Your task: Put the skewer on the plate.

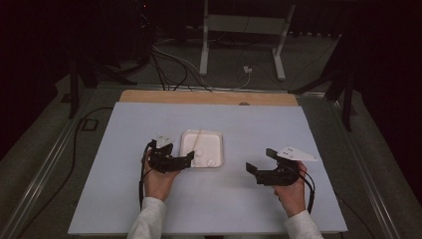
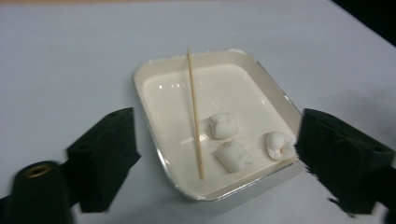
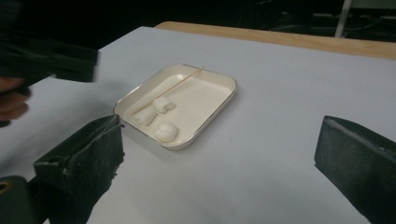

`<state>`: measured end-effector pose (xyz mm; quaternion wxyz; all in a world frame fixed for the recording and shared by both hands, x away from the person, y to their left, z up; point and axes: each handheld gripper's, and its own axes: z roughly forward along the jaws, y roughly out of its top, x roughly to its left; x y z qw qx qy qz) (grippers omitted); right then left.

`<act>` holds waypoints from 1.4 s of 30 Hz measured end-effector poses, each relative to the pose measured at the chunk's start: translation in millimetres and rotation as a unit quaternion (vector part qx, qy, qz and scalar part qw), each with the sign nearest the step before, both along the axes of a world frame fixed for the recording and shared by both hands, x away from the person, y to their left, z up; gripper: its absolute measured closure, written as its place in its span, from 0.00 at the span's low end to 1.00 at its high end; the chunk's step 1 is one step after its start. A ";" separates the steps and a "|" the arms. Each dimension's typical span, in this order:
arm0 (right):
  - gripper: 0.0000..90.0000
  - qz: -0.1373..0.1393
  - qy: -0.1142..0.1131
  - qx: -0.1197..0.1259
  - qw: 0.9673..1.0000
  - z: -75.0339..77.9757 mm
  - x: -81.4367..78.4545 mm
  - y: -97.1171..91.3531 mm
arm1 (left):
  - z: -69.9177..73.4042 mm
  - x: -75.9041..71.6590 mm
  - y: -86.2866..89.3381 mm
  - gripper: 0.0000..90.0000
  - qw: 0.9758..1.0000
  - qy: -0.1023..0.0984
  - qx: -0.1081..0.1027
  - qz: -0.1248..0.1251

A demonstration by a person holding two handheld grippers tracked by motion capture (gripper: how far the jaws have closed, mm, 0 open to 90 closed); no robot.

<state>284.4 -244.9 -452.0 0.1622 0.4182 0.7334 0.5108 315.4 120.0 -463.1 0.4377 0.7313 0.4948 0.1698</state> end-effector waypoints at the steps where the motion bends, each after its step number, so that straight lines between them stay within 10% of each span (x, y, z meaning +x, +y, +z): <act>1: 0.01 -0.001 -0.003 -0.001 1.000 0.3 -0.6 -0.7 | 2.6 -3.9 3.6 0.05 1.000 -0.008 0.004 -0.003; 18: 0.01 -0.025 -0.065 -0.001 0.998 -8.1 -23.0 -49.9 | 21.4 -70.4 61.0 0.01 0.988 -0.154 0.009 -0.021; 42: 0.01 -0.070 -0.071 0.009 0.995 -21.7 -34.5 -87.1 | -1.3 -100.5 124.4 0.01 0.984 -0.166 -0.007 0.066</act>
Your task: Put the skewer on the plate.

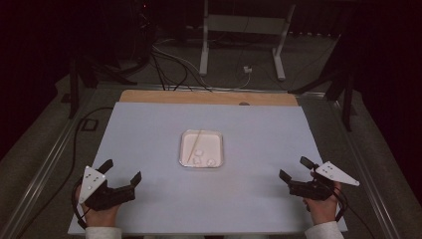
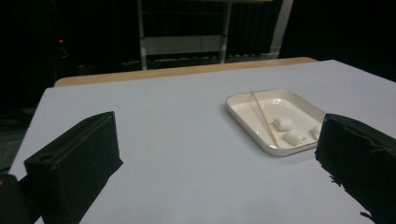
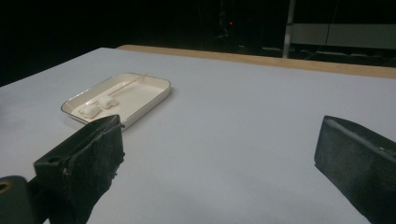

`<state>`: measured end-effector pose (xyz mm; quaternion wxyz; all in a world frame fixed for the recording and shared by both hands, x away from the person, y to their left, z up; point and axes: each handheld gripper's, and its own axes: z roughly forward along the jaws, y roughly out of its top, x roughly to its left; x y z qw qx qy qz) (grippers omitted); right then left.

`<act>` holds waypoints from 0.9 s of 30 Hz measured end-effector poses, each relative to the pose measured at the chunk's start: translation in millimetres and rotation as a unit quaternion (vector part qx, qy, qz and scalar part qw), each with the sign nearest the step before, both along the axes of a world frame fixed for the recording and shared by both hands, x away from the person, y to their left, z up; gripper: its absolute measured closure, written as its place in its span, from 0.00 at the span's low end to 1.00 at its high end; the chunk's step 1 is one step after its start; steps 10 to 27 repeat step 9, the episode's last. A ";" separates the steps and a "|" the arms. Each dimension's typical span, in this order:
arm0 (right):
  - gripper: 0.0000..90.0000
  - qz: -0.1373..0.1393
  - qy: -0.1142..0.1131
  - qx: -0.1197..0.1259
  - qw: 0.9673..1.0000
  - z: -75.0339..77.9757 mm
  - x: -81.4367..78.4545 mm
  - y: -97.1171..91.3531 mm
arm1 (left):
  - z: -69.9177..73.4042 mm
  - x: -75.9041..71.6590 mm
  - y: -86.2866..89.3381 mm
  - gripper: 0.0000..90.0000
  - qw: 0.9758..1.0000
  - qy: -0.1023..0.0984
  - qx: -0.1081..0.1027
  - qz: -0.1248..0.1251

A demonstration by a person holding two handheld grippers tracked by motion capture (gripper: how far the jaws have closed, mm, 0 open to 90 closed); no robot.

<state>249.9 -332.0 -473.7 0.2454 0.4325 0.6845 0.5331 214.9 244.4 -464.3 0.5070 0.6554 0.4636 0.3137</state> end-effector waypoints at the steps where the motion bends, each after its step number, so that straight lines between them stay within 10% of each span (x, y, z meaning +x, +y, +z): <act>1: 0.01 0.000 0.003 0.001 1.000 -0.4 -0.1 0.5 | -0.9 0.4 0.3 0.01 1.000 0.003 0.003 0.002; 27: 0.01 -0.003 0.013 -0.018 1.000 -4.8 2.6 3.0 | -6.1 4.4 -0.1 0.01 1.000 0.019 0.016 0.011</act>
